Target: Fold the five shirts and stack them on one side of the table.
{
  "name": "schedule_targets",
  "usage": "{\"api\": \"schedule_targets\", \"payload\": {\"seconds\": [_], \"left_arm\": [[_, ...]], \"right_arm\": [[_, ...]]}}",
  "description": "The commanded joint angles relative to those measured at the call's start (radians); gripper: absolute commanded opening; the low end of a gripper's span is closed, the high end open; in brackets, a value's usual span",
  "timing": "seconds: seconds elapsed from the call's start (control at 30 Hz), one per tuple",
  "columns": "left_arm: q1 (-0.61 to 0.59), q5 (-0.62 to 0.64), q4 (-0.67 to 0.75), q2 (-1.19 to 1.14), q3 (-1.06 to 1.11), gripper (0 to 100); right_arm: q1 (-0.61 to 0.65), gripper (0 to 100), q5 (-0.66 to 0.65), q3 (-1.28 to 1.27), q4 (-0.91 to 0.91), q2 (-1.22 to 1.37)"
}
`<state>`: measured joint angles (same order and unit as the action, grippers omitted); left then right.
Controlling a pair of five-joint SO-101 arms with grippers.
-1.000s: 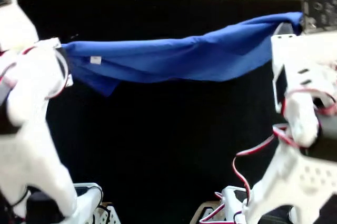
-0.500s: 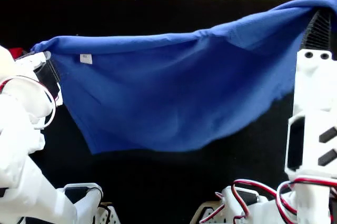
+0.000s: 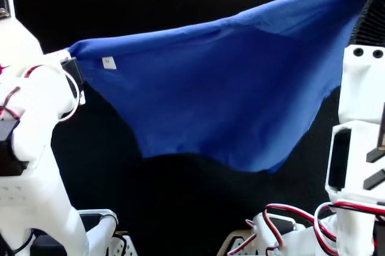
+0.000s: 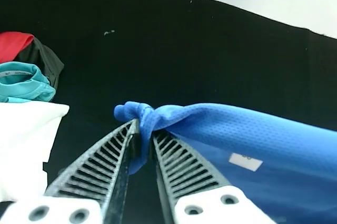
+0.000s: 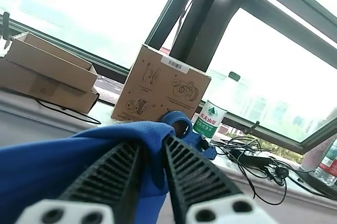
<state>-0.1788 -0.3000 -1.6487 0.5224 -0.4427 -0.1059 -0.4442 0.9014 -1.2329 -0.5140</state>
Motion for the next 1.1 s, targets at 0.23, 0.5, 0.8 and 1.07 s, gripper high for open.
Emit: {"api": "schedule_targets", "payload": {"seconds": [0.23, 0.5, 0.8, 1.07], "left_arm": [[-0.019, 0.002, -0.074, 0.013, -0.351, 1], [-0.019, 0.002, -0.091, 0.012, -0.455, 1], [-0.024, -0.003, -0.092, 0.021, -0.386, 1], [-0.073, -0.003, -0.087, 0.171, -0.386, 1]], "right_arm": [[-0.018, 0.5, -0.014, -0.007, 0.038, -0.067], [-0.015, 0.5, -0.012, -0.008, -0.001, -0.113], [-0.016, 0.5, 0.037, 0.002, -0.031, -0.084], [-0.015, 0.5, 0.043, 0.038, -0.147, -0.171]]}}
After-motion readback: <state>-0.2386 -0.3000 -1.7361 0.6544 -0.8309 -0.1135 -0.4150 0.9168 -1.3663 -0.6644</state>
